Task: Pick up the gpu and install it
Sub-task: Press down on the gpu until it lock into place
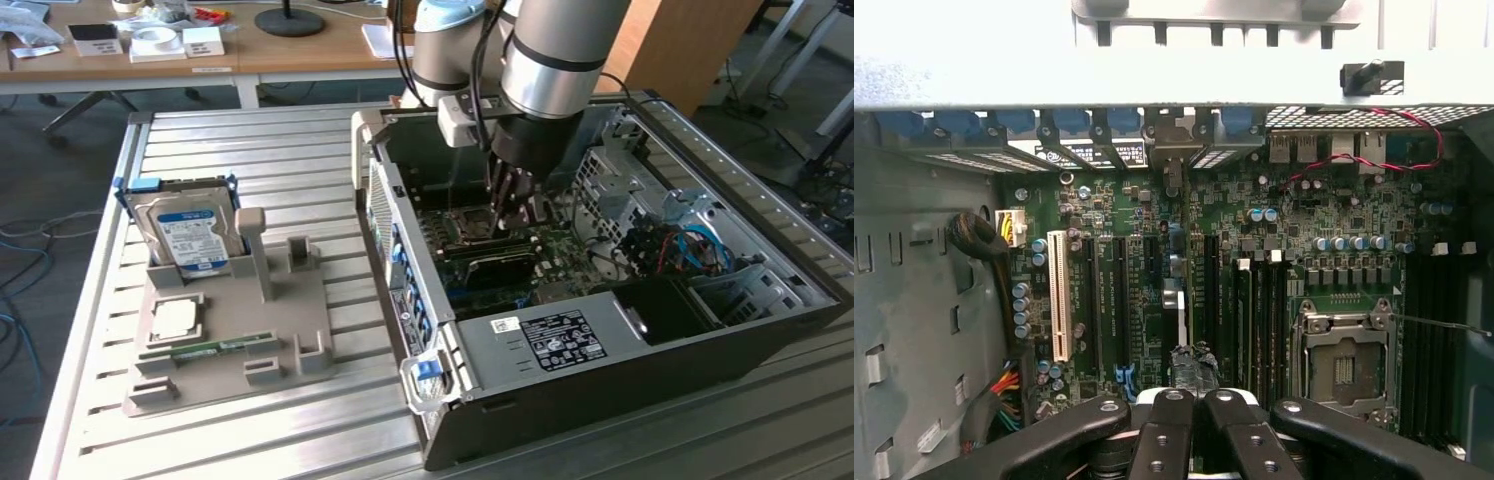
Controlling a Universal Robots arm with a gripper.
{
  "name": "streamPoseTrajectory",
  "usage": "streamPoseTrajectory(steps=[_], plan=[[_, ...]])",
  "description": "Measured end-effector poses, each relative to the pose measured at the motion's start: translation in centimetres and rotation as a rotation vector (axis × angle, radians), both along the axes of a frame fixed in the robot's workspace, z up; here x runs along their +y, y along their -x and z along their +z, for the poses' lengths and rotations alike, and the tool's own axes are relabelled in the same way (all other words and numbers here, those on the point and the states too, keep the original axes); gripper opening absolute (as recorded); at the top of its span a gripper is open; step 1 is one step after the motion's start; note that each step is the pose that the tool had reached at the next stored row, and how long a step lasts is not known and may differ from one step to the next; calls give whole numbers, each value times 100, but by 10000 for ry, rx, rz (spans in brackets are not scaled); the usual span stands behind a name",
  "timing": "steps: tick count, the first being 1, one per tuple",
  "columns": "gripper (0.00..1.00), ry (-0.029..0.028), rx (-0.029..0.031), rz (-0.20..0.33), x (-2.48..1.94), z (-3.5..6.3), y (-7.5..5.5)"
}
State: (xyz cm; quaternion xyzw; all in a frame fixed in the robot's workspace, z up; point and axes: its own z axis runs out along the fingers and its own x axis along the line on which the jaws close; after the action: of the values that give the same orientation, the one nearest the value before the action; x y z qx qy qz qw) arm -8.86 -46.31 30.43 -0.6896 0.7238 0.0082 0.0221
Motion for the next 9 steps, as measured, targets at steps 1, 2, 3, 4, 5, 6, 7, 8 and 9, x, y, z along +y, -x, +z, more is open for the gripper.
streamPoseTrajectory(steps=[1,2,3,4,5,6,7,8,9], plan=[[11,1,0,0,0,0,0],[11,0,0,0,0,0,0],[11,0,0,0,0,0,0],[11,0,0,0,0,0,0],[11,1,0,1,-1,-1,0],[11,-2,0,0,0,-8,0],[11,-3,-1,0,0,-19,0],[11,-2,-1,0,0,-25,0],[11,1,1,0,0,-25,0]])
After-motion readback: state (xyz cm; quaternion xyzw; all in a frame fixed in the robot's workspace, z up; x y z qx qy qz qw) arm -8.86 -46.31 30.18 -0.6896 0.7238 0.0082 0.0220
